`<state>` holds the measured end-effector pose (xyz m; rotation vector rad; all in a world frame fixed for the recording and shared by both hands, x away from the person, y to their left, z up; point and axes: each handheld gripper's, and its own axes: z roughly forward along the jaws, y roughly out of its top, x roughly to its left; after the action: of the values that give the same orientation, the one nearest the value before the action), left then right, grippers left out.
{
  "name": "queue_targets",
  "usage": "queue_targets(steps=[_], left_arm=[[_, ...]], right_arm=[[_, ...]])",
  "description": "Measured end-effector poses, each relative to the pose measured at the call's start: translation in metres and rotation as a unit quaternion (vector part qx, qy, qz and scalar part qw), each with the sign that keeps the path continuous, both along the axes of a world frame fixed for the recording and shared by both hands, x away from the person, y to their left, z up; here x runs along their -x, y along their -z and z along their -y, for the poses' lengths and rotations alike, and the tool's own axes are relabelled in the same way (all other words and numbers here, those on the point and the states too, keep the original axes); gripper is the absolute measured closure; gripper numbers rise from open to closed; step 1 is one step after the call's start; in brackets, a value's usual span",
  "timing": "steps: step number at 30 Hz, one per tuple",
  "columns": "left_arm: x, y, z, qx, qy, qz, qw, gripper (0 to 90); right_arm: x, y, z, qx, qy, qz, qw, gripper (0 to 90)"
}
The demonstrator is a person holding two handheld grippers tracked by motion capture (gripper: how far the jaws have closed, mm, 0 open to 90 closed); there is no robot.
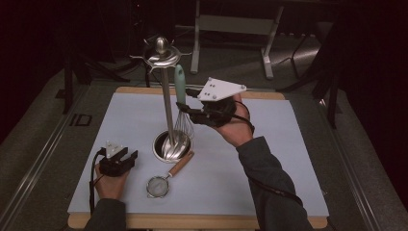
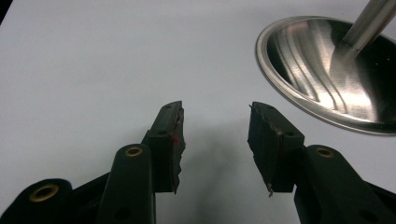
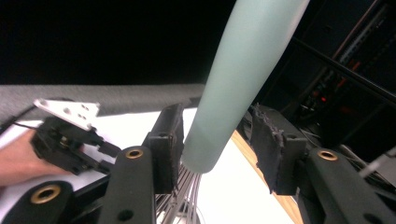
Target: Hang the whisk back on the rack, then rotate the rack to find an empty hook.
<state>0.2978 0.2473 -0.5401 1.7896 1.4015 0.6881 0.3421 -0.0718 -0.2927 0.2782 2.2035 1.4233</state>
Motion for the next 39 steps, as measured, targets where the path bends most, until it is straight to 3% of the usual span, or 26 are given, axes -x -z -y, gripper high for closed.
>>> queue_targets(steps=[8, 18, 21, 26, 27, 28, 31, 32, 33, 37, 39], left_arm=[[0.0, 0.0, 0.0, 0.001, -0.001, -0.001, 1.0, 55.3], [0.0, 0.0, 0.0, 0.0, -0.003, -0.002, 1.0, 54.8], [0.0, 0.0, 0.0, 0.0, -0.004, -0.001, 1.0, 54.8], [0.0, 0.0, -0.001, 0.006, -0.005, -0.002, 1.0, 57.7], [0.0, 0.0, -0.001, 0.006, -0.005, -0.001, 1.0, 58.4], [0.0, 0.0, -0.001, 0.006, -0.004, -0.001, 1.0, 58.4], [0.001, 0.0, -0.002, 0.008, -0.005, 0.004, 0.9999, 59.1], [0.001, 0.0, -0.002, 0.008, -0.005, 0.004, 0.9999, 58.1], [0.001, 0.0, -0.002, 0.01, -0.005, 0.004, 0.9999, 57.9], [0.001, -0.001, -0.002, 0.01, -0.007, 0.005, 0.9999, 58.3], [0.003, -0.005, -0.003, 0.031, -0.024, 0.016, 0.9991, 59.3]], right_arm=[[0.004, -0.002, 0.011, -0.011, -0.008, -0.005, 0.9999, 51.3], [-0.005, 0.023, 0.032, 0.044, 0.012, -0.047, 0.9978, 50.2], [-0.012, 0.032, 0.043, 0.062, 0.032, -0.07, 0.9951, 49.7], [-0.017, 0.04, 0.054, 0.072, 0.048, -0.09, 0.9922, 49.2], [-0.021, 0.046, 0.057, 0.082, 0.065, -0.103, 0.9891, 49.1], [-0.021, 0.046, 0.057, 0.082, 0.065, -0.103, 0.9891, 49.1], [-0.026, 0.06, 0.065, 0.099, 0.086, -0.121, 0.9839, 48.8], [-0.026, 0.06, 0.065, 0.099, 0.086, -0.121, 0.9839, 48.8], [-0.027, 0.067, 0.068, 0.109, 0.096, -0.126, 0.9813, 48.6], [-0.028, 0.078, 0.075, 0.119, 0.102, -0.134, 0.9785, 48.4], [-0.027, 0.083, 0.08, 0.123, 0.108, -0.14, 0.9764, 48.4]])
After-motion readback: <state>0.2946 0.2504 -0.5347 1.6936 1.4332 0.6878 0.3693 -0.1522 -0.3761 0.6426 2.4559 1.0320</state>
